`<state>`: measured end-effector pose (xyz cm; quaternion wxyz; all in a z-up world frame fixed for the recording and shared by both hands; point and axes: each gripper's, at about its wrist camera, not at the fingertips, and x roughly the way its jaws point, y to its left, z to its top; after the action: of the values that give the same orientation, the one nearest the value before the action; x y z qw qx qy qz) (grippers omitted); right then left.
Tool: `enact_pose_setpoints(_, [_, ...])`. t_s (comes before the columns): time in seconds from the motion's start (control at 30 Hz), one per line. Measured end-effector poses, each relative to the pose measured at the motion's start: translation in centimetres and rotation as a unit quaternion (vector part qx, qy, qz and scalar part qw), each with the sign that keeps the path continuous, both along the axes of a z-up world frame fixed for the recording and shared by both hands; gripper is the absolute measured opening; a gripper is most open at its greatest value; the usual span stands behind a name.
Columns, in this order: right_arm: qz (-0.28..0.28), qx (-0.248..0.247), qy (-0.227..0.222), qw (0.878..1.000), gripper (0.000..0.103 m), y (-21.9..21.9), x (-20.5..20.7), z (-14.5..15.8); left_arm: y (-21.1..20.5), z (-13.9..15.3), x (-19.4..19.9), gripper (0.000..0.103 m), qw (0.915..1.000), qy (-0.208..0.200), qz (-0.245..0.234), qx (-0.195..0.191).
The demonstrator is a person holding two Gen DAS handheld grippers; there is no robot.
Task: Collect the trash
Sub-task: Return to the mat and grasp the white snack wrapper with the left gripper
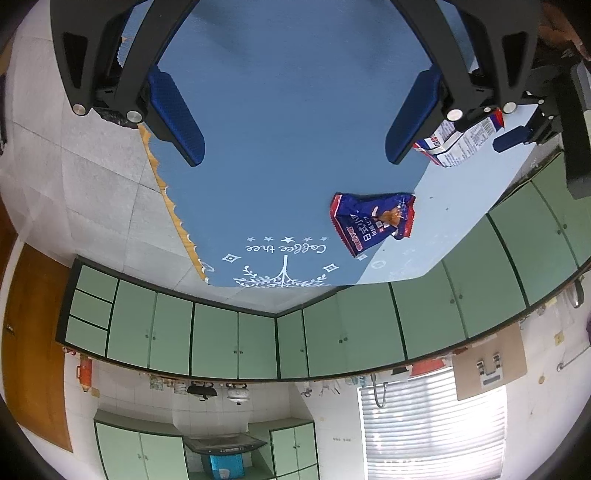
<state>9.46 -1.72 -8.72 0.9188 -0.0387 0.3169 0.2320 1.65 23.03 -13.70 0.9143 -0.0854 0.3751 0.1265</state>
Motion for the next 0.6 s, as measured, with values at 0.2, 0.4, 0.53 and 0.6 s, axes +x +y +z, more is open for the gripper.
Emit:
enact_pose_setpoints(0.2, [0.001, -0.005, -0.001, 1.000, 0.096, 0.3, -0.2, -0.1, -0.2, -0.8, 0.2, 0.059, 0.9994, 0.009, -0.008, -0.031])
enact_pose_setpoints(0.4, [0.000, -0.007, -0.001, 1.000, 0.096, 0.3, -0.1, -0.1, -1.2, -0.7, 0.1, 0.036, 0.9995, 0.003, -0.013, -0.027])
enact_pose_setpoints(0.53, [-0.002, -0.007, -0.001, 1.000, 0.096, 0.3, 0.0, -0.1, -1.4, 0.2, 0.0, 0.020, 0.9997, -0.013, -0.012, -0.019])
enact_pose_setpoints(0.6, [0.000, -0.005, -0.001, 1.000, 0.096, 0.4, 0.0, -0.1, -1.2, 0.9, -0.1, 0.015, 0.9996, -0.025, -0.005, -0.015])
